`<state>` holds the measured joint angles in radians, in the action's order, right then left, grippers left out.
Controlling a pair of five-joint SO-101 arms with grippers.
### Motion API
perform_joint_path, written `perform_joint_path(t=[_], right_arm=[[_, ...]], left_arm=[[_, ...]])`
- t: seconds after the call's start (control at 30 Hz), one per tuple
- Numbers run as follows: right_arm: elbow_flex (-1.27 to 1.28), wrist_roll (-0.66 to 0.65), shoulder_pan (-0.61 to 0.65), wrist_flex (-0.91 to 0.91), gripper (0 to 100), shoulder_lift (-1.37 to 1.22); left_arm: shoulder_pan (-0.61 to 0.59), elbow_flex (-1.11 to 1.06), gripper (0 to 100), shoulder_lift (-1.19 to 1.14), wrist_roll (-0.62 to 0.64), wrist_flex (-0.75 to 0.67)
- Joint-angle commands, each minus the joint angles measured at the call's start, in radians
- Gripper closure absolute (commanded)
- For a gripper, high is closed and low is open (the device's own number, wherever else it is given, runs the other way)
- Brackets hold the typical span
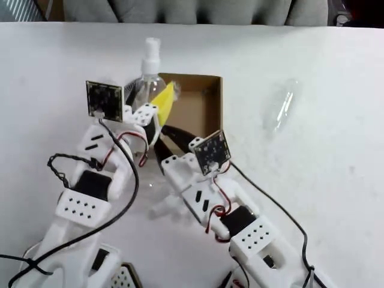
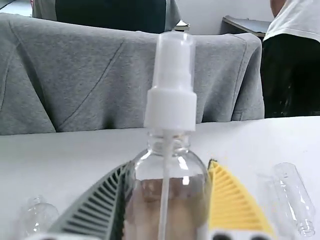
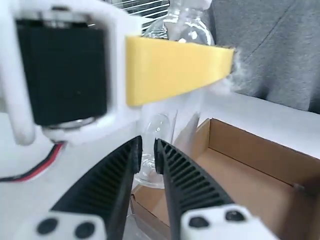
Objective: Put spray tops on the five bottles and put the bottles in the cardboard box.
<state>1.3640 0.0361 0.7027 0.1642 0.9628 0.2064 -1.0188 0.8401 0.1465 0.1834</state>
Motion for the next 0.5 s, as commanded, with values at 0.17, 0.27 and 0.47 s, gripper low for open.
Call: perform_joint_path(t=[0.17,0.27,0.47], right_arm=[[0.008,0.008,0.091,0.019,98.2,0.022],[0.009,0.006,0.097,0.021,98.2,0.021],[0.009,0.008,0.064,0.021,98.2,0.019]], left_arm=[[0.019,0.031,98,0.033,-0.006,-0.078],[0.028,0.043,98,0.039,-0.006,-0.026],[0.088,0.101,98,0.099,-0.011,0.149]])
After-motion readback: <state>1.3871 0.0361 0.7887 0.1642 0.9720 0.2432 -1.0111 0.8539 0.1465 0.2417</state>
